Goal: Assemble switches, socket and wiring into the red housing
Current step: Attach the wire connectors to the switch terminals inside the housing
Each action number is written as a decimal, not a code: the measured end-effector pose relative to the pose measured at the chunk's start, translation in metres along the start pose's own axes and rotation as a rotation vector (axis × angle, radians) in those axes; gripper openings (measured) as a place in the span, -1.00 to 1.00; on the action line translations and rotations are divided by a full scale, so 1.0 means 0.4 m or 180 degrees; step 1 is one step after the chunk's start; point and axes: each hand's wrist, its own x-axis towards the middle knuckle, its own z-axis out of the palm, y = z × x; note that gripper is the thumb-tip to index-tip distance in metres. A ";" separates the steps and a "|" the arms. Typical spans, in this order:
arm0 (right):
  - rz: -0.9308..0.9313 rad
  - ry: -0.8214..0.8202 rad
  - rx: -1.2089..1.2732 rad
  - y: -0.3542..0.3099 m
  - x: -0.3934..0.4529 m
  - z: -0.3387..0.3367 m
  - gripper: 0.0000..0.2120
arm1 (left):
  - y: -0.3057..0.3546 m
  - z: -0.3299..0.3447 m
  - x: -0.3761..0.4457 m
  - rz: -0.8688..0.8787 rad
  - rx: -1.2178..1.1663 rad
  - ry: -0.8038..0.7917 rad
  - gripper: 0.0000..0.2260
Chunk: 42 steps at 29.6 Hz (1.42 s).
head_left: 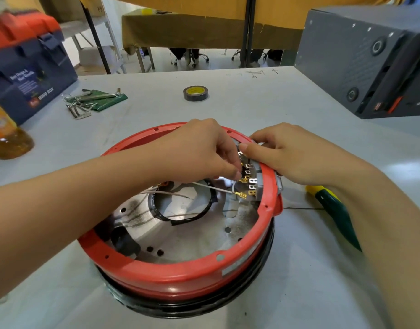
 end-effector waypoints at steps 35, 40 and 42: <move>-0.0044 -0.0061 0.0420 0.024 0.014 0.007 -0.69 | -0.018 0.037 -0.009 0.0291 -0.0084 0.0018 -0.96; -0.0037 -0.0036 0.0425 0.019 0.013 0.006 -0.69 | -0.017 0.039 -0.012 0.0362 -0.0031 0.0051 -0.94; -0.0050 -0.0031 0.0433 0.017 0.012 0.006 -0.68 | -0.016 0.041 -0.011 0.0380 -0.0013 0.0075 -0.95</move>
